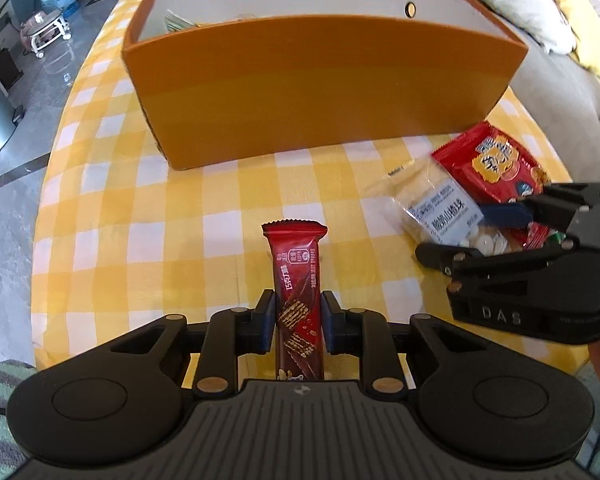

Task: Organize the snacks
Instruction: 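Grasp the red wafer bar with left tool while right tool grasps yogurt ball pack, then carry the wafer bar and yogurt ball pack over the orange box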

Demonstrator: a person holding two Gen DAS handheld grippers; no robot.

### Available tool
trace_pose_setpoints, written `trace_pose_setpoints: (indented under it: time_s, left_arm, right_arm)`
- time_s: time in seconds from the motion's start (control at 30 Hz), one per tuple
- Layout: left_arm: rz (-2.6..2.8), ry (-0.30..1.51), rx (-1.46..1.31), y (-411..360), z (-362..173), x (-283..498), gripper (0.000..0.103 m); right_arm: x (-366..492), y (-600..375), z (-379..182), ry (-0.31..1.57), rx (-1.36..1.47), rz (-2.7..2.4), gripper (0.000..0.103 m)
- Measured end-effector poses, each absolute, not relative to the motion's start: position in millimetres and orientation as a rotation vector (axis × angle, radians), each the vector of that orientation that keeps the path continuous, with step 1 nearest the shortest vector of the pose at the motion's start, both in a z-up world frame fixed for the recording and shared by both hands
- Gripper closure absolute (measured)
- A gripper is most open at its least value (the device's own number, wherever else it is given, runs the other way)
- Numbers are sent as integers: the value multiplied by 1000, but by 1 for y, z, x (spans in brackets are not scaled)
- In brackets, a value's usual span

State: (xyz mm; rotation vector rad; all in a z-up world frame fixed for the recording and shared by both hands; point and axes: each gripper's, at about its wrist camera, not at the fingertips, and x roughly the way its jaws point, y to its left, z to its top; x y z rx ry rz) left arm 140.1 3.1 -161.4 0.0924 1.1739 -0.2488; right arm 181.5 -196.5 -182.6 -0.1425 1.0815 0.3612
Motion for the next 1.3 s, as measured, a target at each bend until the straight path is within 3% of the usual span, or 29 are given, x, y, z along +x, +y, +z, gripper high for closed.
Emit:
trace_pose_setpoints:
  time_s: [0.8,1.3]
  left_arm:
    - [-240,1041,44,6,-113,123,78]
    - [-277,912,44,-3,-60,139,78]
  right_arm:
    - [149,-222,-131,1059,-12,373,47]
    - [148,-249,-78,922,56,294,46]
